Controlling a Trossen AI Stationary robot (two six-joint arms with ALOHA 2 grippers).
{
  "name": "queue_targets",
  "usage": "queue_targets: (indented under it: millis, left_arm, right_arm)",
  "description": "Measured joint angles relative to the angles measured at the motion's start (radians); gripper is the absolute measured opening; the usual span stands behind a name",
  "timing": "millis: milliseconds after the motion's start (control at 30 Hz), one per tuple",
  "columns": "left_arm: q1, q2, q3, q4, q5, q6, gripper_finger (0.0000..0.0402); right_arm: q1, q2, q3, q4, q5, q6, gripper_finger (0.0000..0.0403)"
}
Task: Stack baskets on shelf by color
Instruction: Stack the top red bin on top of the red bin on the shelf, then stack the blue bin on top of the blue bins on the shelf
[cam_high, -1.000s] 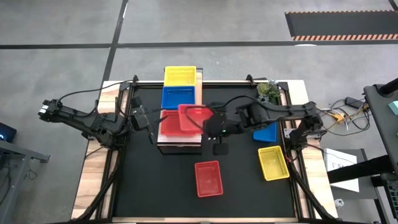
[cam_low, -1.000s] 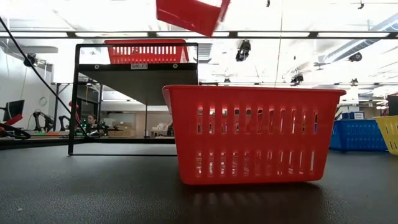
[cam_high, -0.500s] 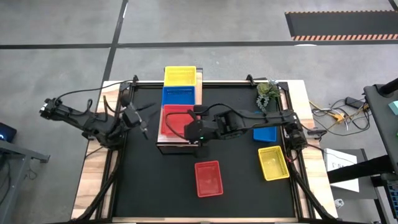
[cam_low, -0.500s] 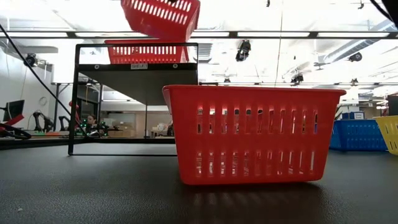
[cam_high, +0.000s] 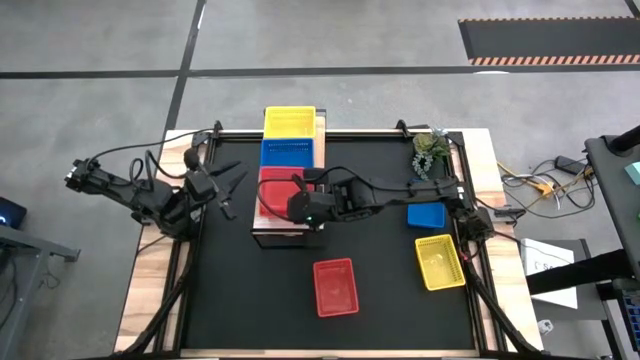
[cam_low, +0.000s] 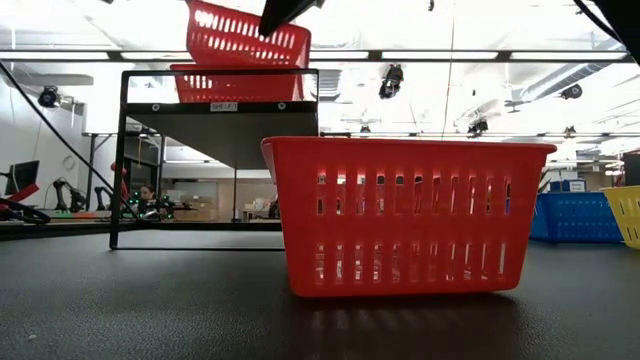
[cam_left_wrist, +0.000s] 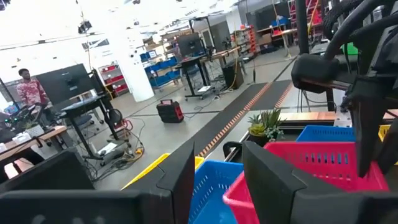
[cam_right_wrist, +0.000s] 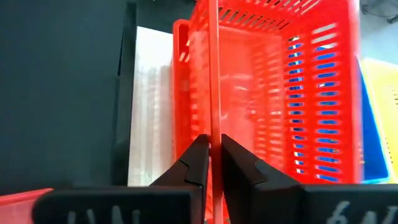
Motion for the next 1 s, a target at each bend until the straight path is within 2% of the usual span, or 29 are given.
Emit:
queue_targets:
  millis: [400,567,733,1000]
  left_arm:
    - [0.0,-0.008,-0.008,0.005,0.007,0.008,0.0118]
    - [0.0,-0.005,-0.008,0.005,0.011,0.008,0.0118]
    - [0.0,-0.005,-0.008,0.005,0.011,0.009,0.0118]
    - [0.0,-0.005,-0.008,0.006,0.012,0.009,0.0118]
  right_arm:
    - [-0.007,0.0,0.0,0.038,-0.007,-0.011,0.0115]
    - [-0.006,-0.001,0.007,0.051,-0.008,-0.038,0.0134]
    - [-0.007,-0.005,0.007,0.055,-0.008,-0.073,0.0129]
    - [-0.009,-0.006,0.008,0.13,-0.008,-0.156,0.0066]
